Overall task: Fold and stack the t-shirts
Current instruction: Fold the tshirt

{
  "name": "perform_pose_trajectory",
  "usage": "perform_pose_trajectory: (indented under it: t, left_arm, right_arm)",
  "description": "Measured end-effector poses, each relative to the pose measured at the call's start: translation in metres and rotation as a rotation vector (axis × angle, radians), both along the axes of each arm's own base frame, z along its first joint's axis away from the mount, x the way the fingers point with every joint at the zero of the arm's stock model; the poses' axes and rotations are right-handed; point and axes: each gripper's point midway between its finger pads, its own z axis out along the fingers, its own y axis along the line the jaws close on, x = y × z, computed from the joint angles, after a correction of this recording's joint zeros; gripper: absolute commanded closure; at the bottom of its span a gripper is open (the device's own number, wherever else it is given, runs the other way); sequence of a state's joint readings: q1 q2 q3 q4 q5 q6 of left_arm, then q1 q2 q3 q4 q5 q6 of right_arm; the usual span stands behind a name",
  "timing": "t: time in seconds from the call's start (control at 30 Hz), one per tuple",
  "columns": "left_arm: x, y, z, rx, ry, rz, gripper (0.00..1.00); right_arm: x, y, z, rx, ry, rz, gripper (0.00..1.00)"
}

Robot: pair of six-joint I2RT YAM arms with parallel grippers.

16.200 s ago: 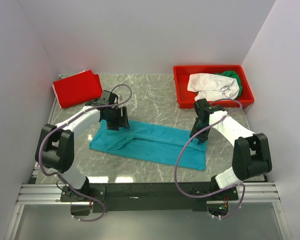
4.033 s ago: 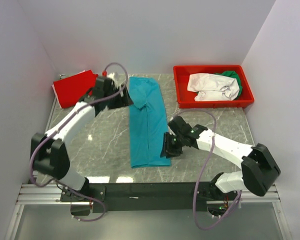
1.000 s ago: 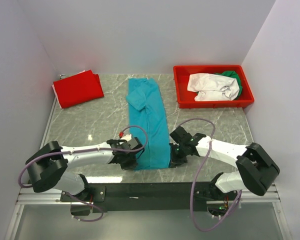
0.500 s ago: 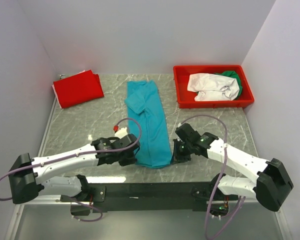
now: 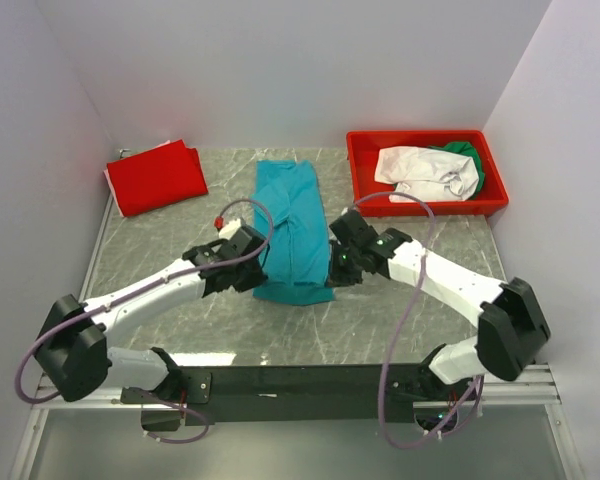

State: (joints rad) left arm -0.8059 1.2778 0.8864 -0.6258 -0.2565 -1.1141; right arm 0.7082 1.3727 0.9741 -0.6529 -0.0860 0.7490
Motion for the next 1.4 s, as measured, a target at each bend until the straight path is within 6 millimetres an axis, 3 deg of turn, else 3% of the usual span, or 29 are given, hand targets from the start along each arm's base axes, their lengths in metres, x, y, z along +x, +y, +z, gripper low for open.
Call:
perform_pose_trajectory:
  t: [0.13,0.3,0.67,0.93,1.3,1.33,1.4]
  left_arm:
    - [0.034,0.004,0.000,0.001,-0.031,0.007,0.99]
    - [0.063,0.010,-0.012,0.032,-0.024,-0.006,0.99]
    - [0.137,0.024,-0.020,0.027,-0.040,-0.011,0.99]
    - [0.172,0.029,-0.029,0.019,-0.029,-0.030,0.99]
    - [0.207,0.030,-0.040,0.007,-0.019,-0.048,0.99]
    - [0.210,0.031,-0.042,0.009,-0.017,-0.050,0.98]
    - [0.215,0.032,-0.044,0.011,-0.014,-0.054,0.82]
  right_arm:
    - [0.034,0.009,0.004,-0.009,-0.026,-0.023,1.00]
    - [0.075,0.017,-0.001,-0.026,-0.037,-0.042,1.00]
    - [0.140,0.019,-0.017,-0.058,-0.034,-0.076,1.00]
    - [0.177,0.025,-0.023,-0.066,-0.038,-0.083,1.00]
    - [0.206,0.020,-0.029,-0.072,-0.030,-0.106,1.00]
    - [0.209,0.020,-0.029,-0.070,-0.030,-0.108,1.00]
    - [0.214,0.020,-0.032,-0.072,-0.026,-0.111,1.00]
